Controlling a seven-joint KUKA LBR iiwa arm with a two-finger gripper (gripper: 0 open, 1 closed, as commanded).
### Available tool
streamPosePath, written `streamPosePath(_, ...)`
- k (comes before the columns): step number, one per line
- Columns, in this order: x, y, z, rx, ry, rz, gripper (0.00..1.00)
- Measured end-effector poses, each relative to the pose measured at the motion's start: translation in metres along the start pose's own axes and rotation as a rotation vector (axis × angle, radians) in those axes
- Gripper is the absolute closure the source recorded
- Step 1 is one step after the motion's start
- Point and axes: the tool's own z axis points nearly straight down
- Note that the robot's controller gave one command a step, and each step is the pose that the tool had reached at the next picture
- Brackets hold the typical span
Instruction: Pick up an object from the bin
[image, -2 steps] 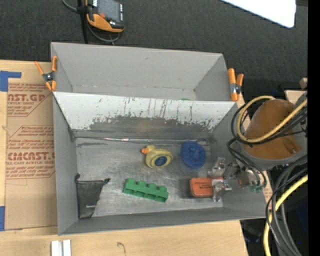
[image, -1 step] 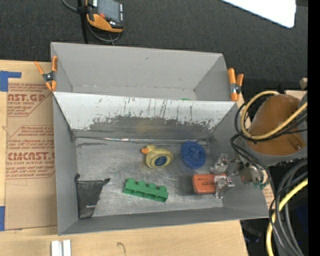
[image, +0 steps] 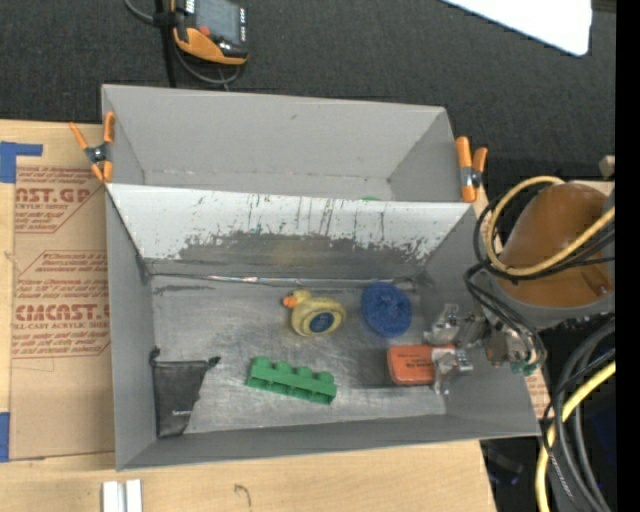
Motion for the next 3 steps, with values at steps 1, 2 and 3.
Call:
streamPosePath(1, 0.000, 0.000, -0.009, 0.000, 0.002, 0.000, 1.00)
streamPosePath(2, 0.000, 0.000, -0.017, 0.000, 0.002, 0.000, 1.00)
streamPosePath(3, 0.000, 0.000, -0.024, 0.000, 0.002, 0.000, 1.00)
